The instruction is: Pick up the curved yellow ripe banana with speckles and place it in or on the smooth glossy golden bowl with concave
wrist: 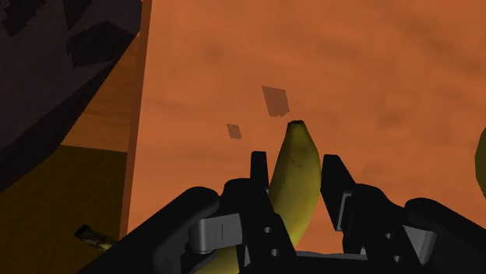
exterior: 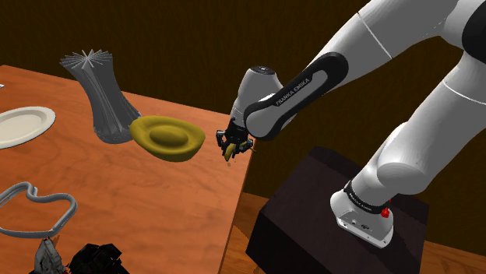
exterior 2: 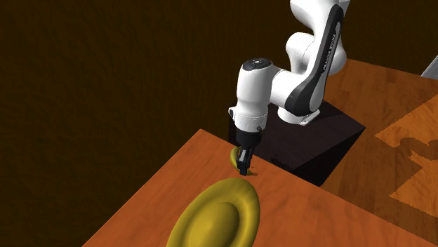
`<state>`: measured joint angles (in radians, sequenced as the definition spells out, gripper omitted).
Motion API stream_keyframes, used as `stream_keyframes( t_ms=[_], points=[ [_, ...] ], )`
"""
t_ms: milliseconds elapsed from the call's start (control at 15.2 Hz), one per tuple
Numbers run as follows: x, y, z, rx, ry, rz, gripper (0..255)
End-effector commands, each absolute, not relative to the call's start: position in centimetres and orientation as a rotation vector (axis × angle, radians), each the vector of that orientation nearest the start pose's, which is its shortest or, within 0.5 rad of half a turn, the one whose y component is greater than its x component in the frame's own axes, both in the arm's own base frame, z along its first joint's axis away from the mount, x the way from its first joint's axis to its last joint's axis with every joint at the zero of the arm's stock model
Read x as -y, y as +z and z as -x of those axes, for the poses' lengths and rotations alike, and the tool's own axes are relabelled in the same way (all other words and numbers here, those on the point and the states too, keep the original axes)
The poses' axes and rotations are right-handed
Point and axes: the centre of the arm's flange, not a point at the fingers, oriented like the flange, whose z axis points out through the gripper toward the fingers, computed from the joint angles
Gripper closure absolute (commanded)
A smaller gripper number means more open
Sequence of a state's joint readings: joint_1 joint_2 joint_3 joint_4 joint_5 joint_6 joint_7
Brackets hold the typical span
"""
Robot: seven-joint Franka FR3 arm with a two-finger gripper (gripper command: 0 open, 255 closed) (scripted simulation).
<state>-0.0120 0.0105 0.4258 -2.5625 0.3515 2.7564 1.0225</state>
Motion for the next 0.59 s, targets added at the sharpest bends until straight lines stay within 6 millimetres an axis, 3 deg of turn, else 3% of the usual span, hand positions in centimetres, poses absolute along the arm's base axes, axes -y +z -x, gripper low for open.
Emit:
stream_keyframes(
  t_ms=[0, 264, 528],
  points=[
    [-17.4, 27.9, -43.2, -1.292, -0.040, 2.594, 255],
    [-17.4, 27.9, -43.2, -1.292, -0.040, 2.594, 255],
    [-17.4, 30.0, -43.2, -1.292, -0.040, 2.594, 255]
  ],
)
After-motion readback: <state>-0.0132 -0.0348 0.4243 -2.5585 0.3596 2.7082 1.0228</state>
